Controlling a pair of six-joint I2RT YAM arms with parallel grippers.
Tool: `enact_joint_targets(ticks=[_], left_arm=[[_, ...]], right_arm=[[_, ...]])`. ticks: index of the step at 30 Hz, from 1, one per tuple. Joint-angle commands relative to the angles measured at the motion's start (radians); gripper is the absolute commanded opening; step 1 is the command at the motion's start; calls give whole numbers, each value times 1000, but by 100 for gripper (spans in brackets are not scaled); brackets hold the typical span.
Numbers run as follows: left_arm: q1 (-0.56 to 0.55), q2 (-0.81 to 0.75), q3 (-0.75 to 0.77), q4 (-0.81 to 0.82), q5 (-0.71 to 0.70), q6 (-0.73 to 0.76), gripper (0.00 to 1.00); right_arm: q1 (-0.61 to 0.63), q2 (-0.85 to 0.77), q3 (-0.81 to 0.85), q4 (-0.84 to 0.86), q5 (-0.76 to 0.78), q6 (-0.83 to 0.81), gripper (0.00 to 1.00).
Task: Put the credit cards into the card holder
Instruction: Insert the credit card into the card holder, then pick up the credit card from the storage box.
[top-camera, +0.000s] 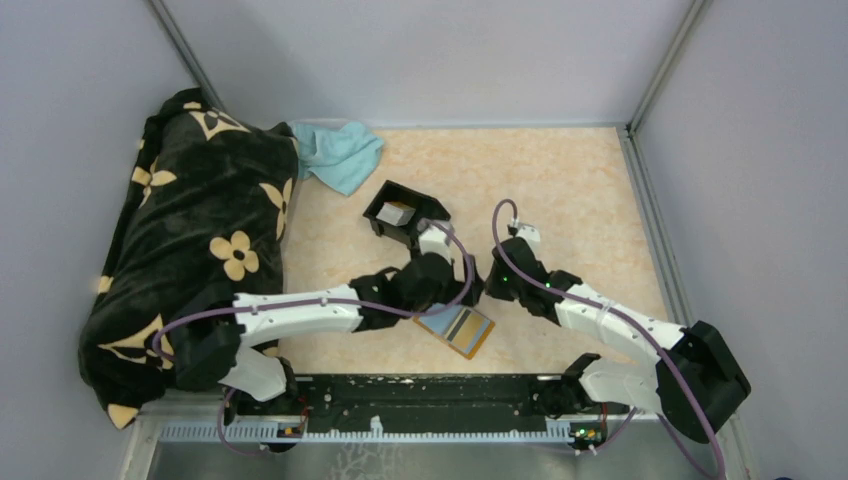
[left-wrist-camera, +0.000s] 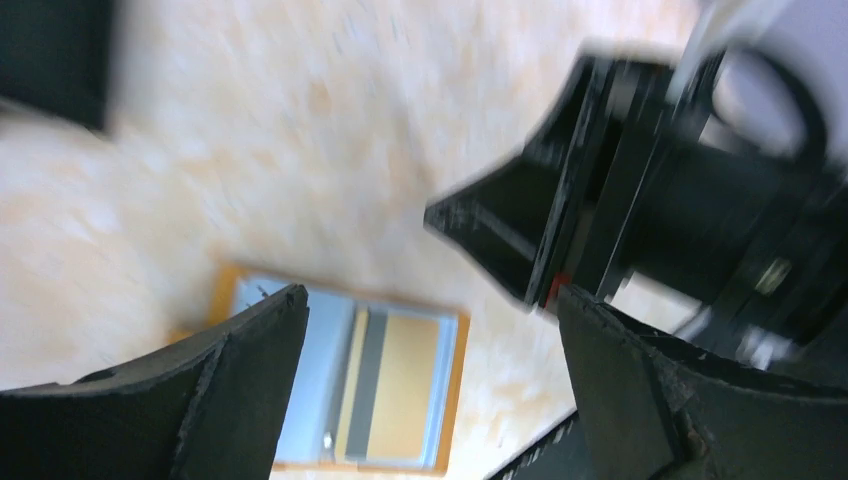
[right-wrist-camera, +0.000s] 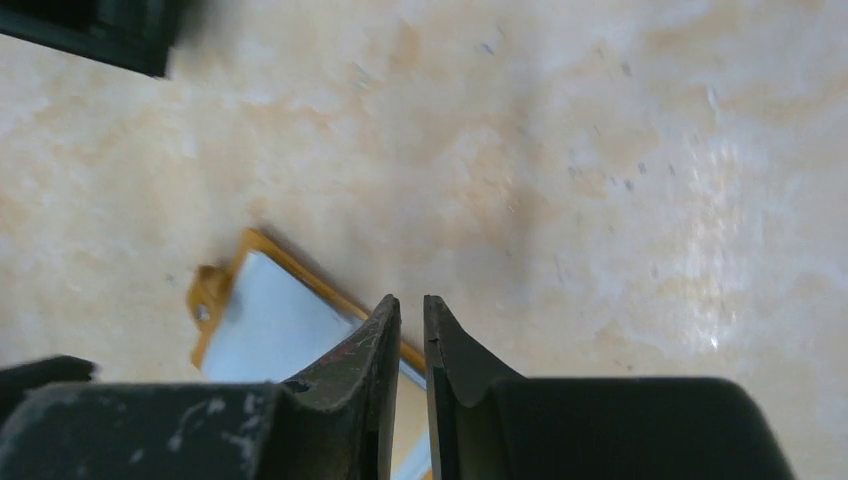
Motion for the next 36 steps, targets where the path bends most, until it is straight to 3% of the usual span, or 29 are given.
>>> enact_joint_targets(ticks=[1,7,17,29,36], left_arm=[[122,-128,69,-68,-142,-61,100],[326,-187,60,-174,-158,-181,100],[553,-233,-137,-36,-11,-338,97],[647,-209,-252,98,93,-380,92],[680,-154,-291,163,151,-390,87]], right_arm=[[11,68,188,-10,49,-142,19],[11,273,467,-23,5,-324,32],[11,672,985,-99,-189,-577,41],[-4,1041,1420,-209,-330,-663,41],[-22,1183,1570,-256,-392,-666,41]])
